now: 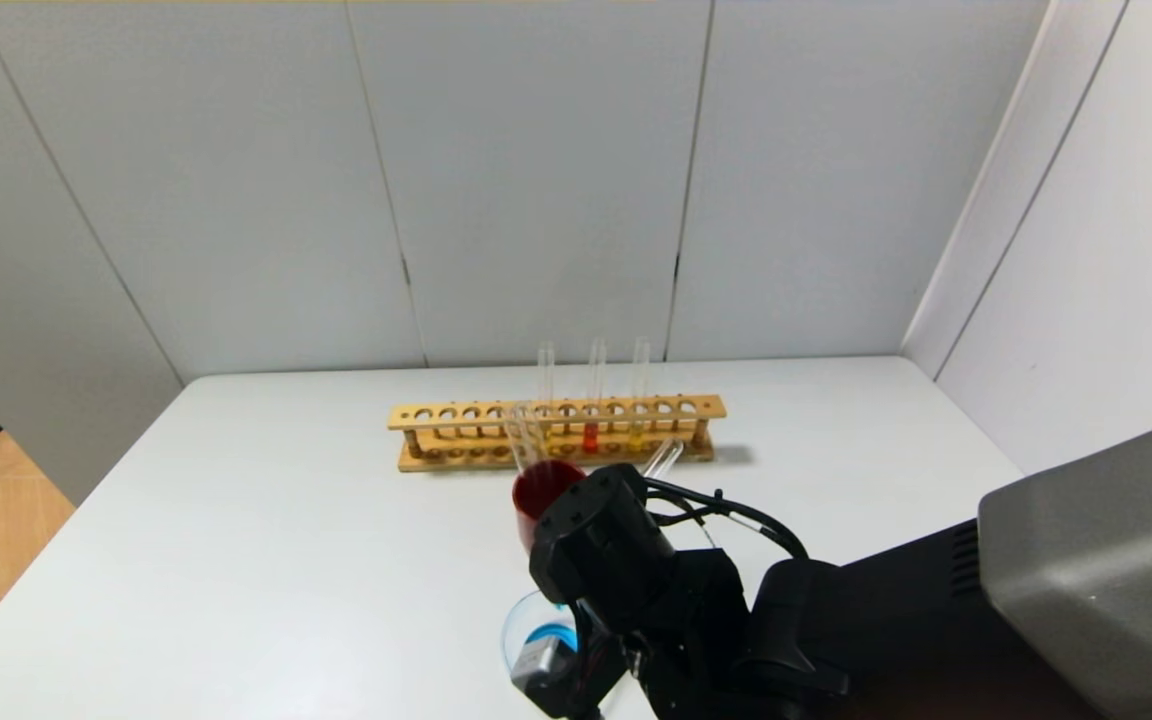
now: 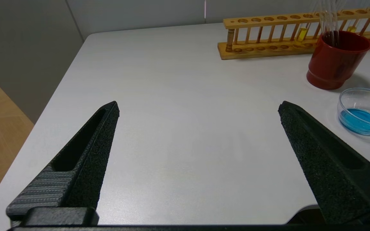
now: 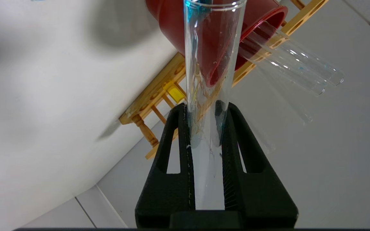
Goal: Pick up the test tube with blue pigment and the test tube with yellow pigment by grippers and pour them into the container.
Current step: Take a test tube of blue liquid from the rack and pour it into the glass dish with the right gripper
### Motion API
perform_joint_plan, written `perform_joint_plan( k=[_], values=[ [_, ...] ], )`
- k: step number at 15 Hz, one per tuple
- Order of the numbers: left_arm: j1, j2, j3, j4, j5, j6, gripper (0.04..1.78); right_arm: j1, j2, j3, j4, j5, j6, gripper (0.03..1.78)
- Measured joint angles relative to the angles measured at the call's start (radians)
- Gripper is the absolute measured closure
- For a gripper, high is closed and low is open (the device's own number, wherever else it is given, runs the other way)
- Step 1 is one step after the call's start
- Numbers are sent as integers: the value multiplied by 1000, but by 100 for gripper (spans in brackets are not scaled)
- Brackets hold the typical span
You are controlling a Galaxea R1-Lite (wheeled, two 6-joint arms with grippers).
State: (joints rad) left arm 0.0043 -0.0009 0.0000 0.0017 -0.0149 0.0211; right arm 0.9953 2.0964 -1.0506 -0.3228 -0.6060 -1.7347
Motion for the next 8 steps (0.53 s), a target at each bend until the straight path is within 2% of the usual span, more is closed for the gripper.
perform_joint_plan(
  k=[2, 5, 8],
  values=[
    [0, 0, 0, 0, 0, 0, 7, 2, 0, -1, 1, -6, -5, 148],
    [0, 0, 0, 0, 0, 0, 7, 9, -1, 0, 1, -41, -27, 148],
    [0, 0, 0, 0, 0, 1, 7, 12, -9, -2, 0, -62, -64, 148]
  ],
)
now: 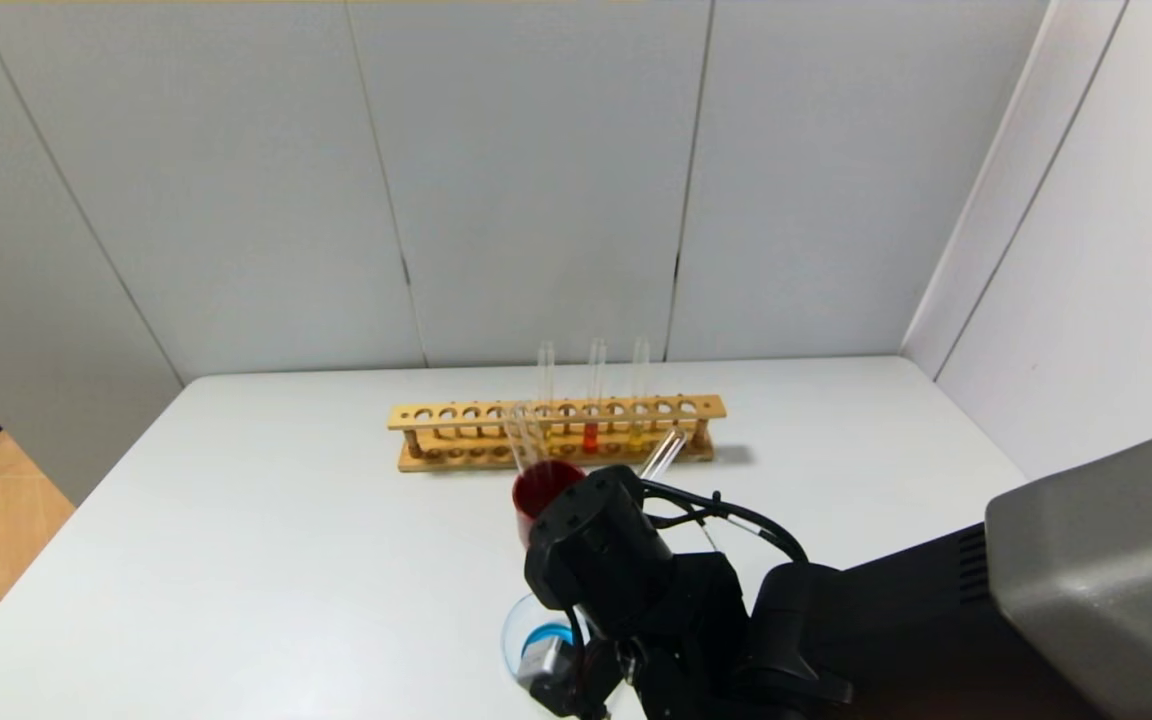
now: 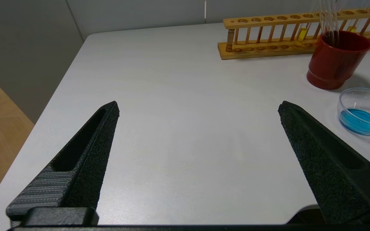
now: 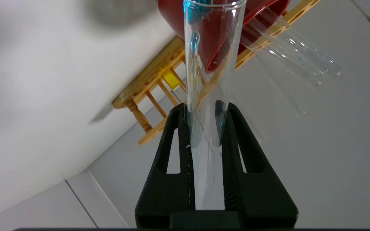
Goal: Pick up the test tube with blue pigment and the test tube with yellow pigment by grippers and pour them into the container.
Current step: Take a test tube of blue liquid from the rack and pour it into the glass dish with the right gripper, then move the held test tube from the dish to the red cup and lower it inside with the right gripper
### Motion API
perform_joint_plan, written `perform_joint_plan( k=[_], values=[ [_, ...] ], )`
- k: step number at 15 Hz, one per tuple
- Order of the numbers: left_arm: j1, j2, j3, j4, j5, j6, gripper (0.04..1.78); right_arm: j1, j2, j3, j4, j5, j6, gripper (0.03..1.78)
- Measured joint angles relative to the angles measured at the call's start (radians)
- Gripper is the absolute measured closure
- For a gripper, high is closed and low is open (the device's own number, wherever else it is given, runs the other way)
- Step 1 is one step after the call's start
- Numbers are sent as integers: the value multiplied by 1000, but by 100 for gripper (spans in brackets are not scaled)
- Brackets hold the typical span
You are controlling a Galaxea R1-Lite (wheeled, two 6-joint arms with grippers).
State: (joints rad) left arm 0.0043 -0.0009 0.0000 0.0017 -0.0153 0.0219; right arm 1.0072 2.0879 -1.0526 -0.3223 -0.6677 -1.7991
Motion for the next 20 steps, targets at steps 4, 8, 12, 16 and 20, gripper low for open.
perform_joint_plan(
  k=[4, 8, 12, 16, 20],
  values=[
    [0, 0, 0, 0, 0, -1, 7, 3, -7, 1, 0, -3, -29, 148],
    [0, 0, 0, 0, 0, -1, 7, 6, -8, -1, -3, -4, -47, 148],
    [0, 0, 0, 0, 0, -1, 7, -2, -12, -1, -29, 2, 12, 148],
    [0, 0, 0, 0, 0, -1, 7, -5, -12, -1, -29, 36, 256, 148],
    [0, 0, 0, 0, 0, -1, 7, -1, -26, -7, -50, 166, 655, 148]
  ],
)
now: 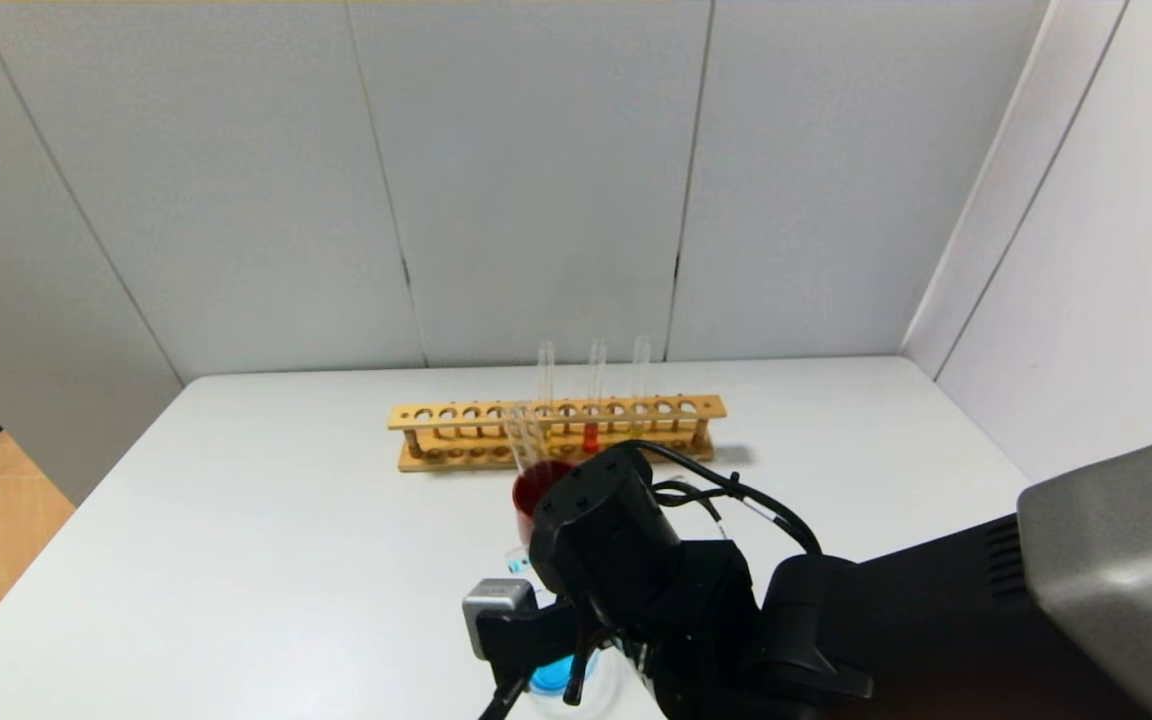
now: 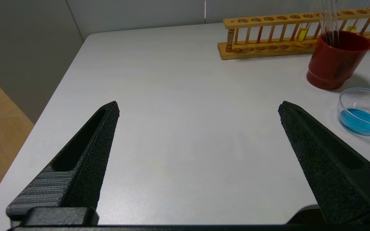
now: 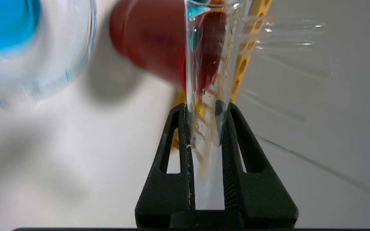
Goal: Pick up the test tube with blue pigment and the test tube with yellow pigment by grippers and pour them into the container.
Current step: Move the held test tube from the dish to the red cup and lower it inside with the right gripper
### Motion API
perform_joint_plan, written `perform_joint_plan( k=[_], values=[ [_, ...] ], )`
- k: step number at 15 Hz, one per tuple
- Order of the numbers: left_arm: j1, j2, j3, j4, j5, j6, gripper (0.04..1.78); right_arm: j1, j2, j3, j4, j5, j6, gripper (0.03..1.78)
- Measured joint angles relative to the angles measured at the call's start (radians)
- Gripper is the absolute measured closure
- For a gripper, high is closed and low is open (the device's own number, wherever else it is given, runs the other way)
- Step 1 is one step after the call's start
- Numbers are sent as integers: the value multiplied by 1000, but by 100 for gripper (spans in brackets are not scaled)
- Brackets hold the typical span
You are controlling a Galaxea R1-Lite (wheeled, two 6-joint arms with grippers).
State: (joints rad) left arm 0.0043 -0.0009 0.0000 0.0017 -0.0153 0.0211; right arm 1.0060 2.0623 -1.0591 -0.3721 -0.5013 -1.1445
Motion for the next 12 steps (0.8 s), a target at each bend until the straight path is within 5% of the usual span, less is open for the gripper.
perform_joint_plan(
  k=[3, 7, 12],
  values=[
    [0, 0, 0, 0, 0, 0, 7, -2, -31, -4, -112, 112, 386, 148],
    [0, 0, 0, 0, 0, 0, 7, -72, -92, 14, -439, 134, 839, 148],
    [0, 0, 0, 0, 0, 0, 7, -164, -62, 74, -772, 121, 1148, 148]
  ],
)
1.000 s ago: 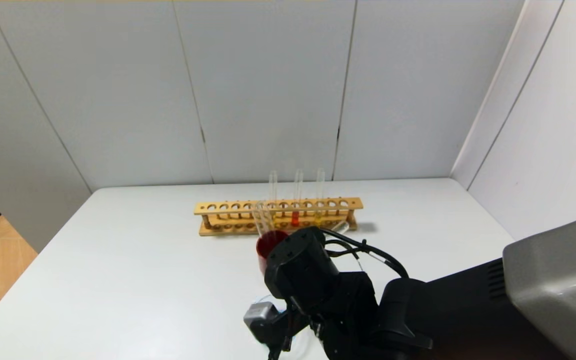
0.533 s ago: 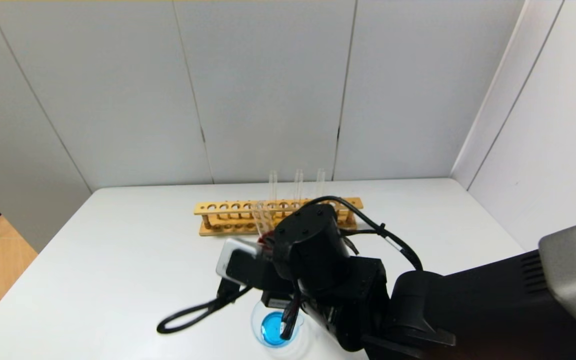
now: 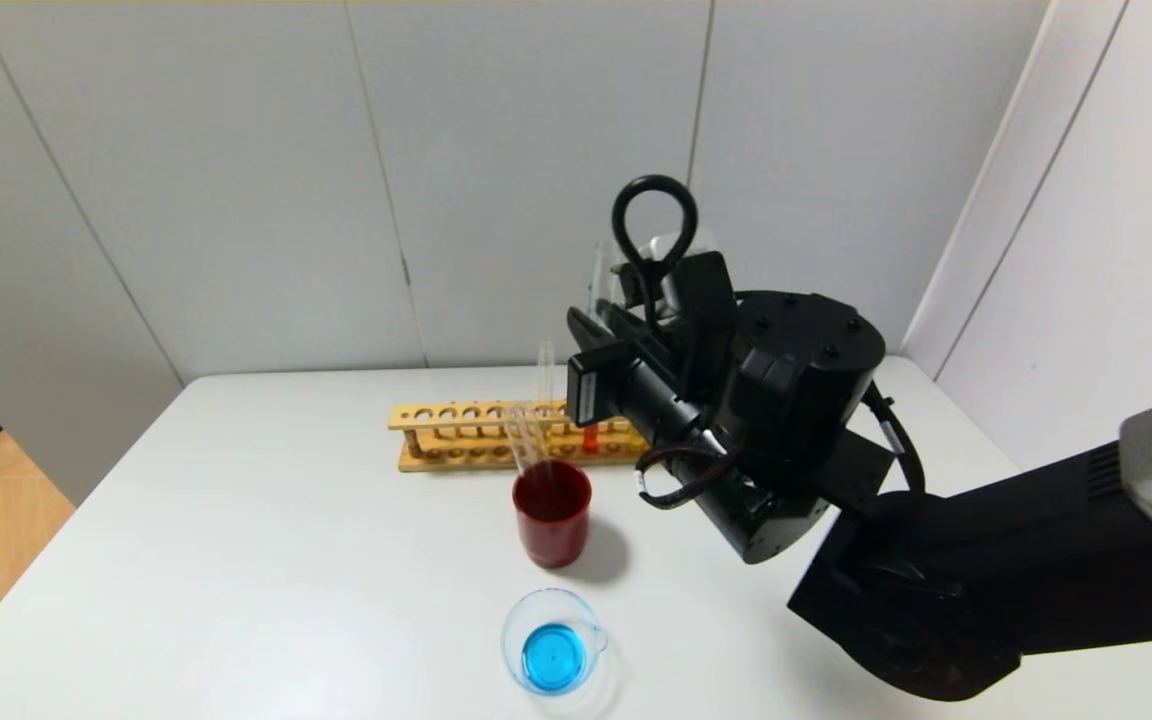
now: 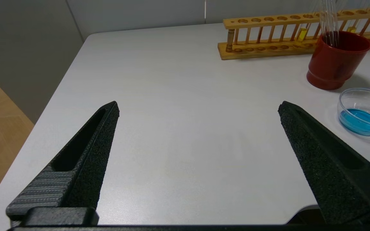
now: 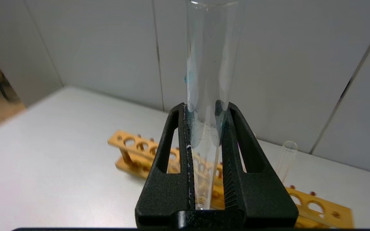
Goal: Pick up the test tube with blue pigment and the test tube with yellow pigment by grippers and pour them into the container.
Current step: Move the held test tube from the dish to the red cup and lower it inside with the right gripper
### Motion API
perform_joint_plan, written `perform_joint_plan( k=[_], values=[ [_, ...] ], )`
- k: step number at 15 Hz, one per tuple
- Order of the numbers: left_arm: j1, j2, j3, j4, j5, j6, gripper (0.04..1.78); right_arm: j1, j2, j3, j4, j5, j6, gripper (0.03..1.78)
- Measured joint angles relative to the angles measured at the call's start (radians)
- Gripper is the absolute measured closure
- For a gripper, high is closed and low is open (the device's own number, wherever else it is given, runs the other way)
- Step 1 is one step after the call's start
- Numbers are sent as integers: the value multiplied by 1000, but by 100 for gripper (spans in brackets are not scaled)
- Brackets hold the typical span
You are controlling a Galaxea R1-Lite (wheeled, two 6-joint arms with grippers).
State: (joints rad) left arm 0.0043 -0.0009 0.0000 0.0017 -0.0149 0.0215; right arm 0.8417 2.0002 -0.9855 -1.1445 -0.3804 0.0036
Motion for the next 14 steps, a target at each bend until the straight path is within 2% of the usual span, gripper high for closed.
perform_joint_plan(
  k=[2, 6, 14],
  values=[
    [0, 0, 0, 0, 0, 0, 7, -7, 45, 6, -66, -7, 65, 148],
    [0, 0, 0, 0, 0, 0, 7, -4, 128, 12, -82, -18, 153, 148],
    [0, 0, 0, 0, 0, 0, 7, 4, 260, 13, -82, -11, 159, 148]
  ],
)
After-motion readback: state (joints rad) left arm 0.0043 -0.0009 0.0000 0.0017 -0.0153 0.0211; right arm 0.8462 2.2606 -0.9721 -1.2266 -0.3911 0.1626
